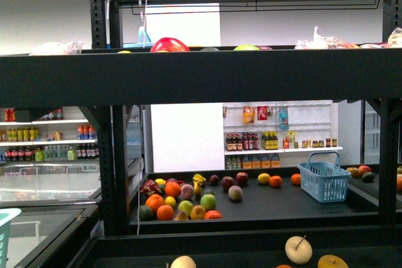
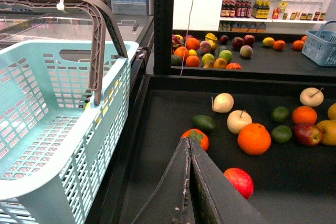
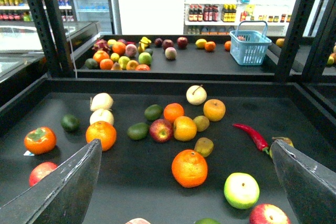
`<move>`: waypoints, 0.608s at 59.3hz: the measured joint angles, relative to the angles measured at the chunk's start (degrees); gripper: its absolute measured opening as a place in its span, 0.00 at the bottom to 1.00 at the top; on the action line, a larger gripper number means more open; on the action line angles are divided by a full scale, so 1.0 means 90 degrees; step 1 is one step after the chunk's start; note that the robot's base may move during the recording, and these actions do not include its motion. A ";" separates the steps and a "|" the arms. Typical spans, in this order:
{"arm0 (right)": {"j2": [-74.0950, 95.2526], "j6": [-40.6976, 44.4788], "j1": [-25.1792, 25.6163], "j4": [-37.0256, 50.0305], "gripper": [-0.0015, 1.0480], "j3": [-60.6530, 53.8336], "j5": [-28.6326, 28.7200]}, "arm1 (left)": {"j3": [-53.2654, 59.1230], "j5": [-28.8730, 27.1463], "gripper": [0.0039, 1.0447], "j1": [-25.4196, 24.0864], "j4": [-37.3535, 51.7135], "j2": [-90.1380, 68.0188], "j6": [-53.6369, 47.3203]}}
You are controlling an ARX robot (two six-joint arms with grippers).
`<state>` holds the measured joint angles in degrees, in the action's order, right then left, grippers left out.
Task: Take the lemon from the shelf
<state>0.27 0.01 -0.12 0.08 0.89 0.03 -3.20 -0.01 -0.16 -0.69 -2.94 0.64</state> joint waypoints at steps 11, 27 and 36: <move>0.0000 -0.0002 0.0000 0.0000 0.93 -0.0002 -0.0002 | 0.0270 0.0005 0.02 0.0002 0.0039 0.0262 -0.0002; 0.0000 0.0000 0.0000 0.0000 0.93 0.0000 0.0000 | 0.0270 0.0000 0.12 0.0002 0.0041 0.0291 -0.0002; 0.0000 -0.0002 0.0000 0.0000 0.93 0.0000 0.0000 | 0.0270 0.0000 0.39 0.0000 0.0041 0.0291 -0.0002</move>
<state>0.27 -0.01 -0.12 0.08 0.89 0.03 -0.78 -0.01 -0.16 -0.32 -0.32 0.62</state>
